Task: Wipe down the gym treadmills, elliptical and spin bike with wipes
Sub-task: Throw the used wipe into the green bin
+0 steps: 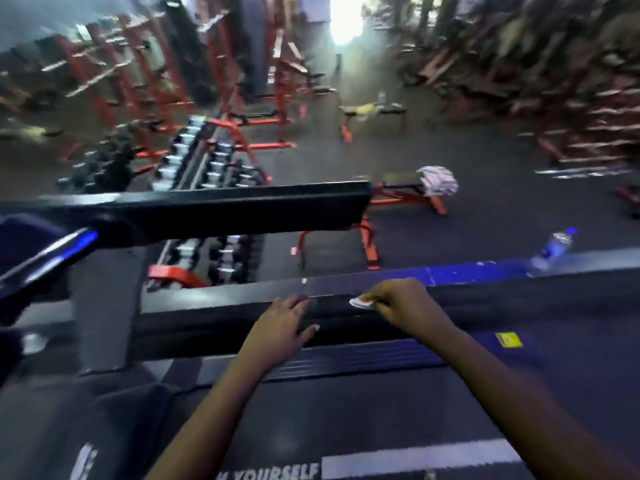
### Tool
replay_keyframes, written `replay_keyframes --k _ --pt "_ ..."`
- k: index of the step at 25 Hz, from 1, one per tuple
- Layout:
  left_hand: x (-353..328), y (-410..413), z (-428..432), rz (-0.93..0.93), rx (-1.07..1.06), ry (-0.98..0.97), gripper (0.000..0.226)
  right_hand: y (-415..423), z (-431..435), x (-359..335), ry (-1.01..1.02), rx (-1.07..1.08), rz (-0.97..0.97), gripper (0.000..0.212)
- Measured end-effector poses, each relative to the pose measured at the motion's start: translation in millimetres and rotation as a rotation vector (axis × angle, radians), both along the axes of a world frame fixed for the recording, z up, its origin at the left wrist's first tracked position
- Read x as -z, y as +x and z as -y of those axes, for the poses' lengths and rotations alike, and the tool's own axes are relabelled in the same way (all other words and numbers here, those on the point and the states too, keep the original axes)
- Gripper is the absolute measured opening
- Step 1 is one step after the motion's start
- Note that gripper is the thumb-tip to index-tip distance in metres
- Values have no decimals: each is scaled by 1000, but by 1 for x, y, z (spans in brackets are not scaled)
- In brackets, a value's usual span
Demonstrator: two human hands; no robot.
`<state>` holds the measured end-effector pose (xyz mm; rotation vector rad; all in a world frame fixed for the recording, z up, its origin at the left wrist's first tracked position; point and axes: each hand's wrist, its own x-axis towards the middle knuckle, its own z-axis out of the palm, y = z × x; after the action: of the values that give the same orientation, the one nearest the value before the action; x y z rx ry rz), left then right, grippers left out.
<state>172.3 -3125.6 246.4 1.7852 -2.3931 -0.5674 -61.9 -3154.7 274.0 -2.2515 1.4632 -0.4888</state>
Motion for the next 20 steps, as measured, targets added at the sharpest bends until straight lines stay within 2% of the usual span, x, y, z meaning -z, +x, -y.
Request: replay_keyframes --k 3,8,11,16,20 --pt "6 -108 44 31 219 25 55 -104 -9 9 41 243 -42 24" --pt "13 -300 85 -48 516 3 54 -269 -41 18 60 638 63 21" --pt "20 -424 93 -40 702 32 55 -365 -72 22 75 865 44 19" --pt "35 -580 91 -43 927 113 55 -487 -115 29 80 1197 45 19" --pt "40 -685 93 -16 1048 136 54 -565 -128 40 102 1337 56 21"
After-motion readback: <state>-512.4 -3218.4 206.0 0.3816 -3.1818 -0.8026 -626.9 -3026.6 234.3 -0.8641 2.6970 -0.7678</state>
